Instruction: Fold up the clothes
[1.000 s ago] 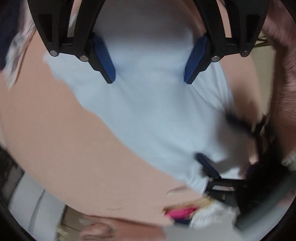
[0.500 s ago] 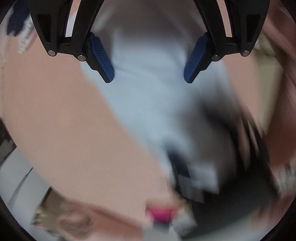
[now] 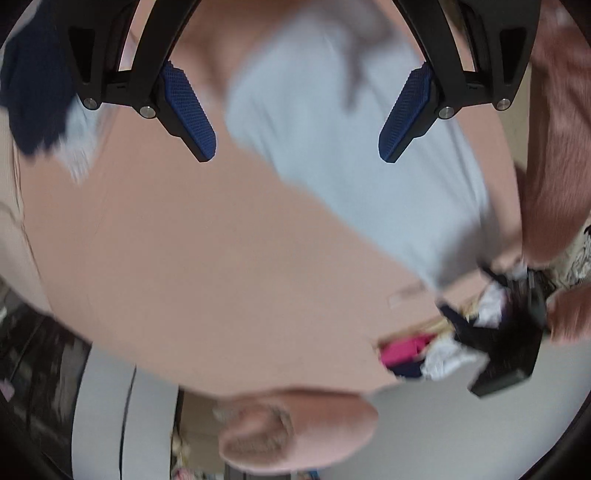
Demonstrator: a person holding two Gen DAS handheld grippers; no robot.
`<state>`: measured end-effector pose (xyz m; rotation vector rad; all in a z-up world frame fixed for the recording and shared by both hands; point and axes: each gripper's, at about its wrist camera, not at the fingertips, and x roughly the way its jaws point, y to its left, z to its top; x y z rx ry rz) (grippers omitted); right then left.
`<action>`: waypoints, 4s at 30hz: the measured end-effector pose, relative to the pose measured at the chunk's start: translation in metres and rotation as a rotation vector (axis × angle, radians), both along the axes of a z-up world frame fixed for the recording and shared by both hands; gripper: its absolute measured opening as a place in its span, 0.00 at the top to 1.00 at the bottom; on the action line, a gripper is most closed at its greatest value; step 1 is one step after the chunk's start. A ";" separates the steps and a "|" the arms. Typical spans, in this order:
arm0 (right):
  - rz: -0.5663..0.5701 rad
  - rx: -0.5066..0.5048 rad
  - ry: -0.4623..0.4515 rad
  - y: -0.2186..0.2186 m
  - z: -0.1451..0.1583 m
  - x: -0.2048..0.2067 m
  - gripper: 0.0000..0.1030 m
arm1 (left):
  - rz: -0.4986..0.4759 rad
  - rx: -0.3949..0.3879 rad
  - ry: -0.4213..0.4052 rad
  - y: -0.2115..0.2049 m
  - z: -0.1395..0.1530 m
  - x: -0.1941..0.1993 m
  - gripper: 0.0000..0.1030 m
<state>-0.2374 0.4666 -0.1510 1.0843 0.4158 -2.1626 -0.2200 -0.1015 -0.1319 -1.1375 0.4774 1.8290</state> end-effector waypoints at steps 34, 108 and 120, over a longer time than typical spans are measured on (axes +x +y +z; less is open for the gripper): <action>-0.377 0.062 -0.210 -0.017 -0.033 0.027 0.09 | 0.306 -0.113 0.088 0.062 0.016 -0.009 0.20; -1.013 -0.340 -0.184 -0.450 -0.083 0.045 0.08 | 1.221 0.219 0.002 -0.113 -0.020 0.069 0.17; -0.954 -0.705 -0.543 -0.569 -0.105 -0.012 0.08 | 1.070 0.387 -0.034 -0.097 -0.020 0.070 0.17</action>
